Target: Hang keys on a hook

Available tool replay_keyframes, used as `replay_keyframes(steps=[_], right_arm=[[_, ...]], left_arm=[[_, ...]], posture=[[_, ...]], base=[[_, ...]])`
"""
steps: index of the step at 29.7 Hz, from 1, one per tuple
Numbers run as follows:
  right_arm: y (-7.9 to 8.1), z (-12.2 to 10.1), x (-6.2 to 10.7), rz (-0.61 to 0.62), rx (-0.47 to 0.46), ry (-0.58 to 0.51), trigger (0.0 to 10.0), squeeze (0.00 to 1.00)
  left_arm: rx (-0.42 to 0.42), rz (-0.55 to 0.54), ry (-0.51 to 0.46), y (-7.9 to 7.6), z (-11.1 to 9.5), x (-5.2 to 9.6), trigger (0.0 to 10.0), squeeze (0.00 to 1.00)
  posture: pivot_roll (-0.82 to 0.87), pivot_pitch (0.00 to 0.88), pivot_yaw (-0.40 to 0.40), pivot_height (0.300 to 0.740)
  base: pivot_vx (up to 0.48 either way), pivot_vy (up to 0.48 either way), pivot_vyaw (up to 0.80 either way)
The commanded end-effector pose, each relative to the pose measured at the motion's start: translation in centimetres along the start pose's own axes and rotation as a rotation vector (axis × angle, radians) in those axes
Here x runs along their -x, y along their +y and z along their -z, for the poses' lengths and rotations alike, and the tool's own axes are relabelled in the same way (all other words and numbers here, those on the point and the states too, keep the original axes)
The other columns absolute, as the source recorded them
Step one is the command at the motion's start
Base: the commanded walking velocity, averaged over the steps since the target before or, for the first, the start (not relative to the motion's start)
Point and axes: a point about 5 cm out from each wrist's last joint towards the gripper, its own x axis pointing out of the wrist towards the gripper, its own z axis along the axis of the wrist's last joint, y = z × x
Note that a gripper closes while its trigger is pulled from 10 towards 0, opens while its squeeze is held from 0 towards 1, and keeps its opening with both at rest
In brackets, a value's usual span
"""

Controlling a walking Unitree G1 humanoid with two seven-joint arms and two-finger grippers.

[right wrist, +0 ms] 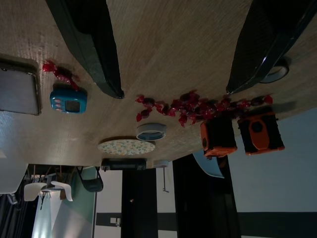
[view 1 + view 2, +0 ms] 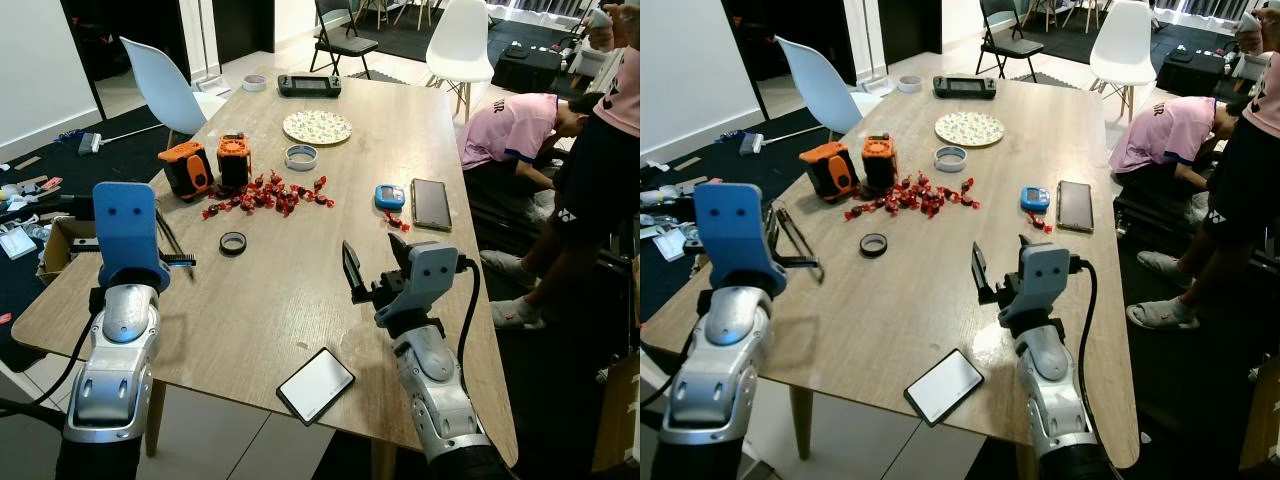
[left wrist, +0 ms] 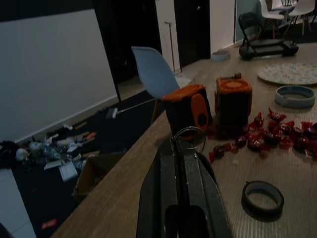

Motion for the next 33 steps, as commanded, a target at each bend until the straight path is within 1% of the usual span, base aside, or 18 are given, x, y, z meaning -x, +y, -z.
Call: replay_keyframes(steps=[1,10,33], right_arm=[[-0.14,0.72,0.39,0.008,-0.011,0.027,10.0,0.00],[-0.09,0.73,0.42,-0.003,-0.014,0.026,10.0,0.00],[0.23,0.93,0.45,-0.012,-0.017,0.032,10.0,0.00]], left_arm=[[-0.031,0.013,0.003,-0.17,0.51,0.18,10.0,0.00],[-0.037,0.025,-0.011,-0.45,0.65,0.39,10.0,0.00],[-0.062,0.026,-0.026,-0.39,0.66,0.41,10.0,0.00]], posture=[[0.18,0.108,-0.040,0.740],[0.18,0.105,-0.043,0.740],[0.19,0.120,-0.044,0.740]], base=[[0.000,0.000,0.00],[0.000,0.000,0.00],[0.000,0.000,0.00]])
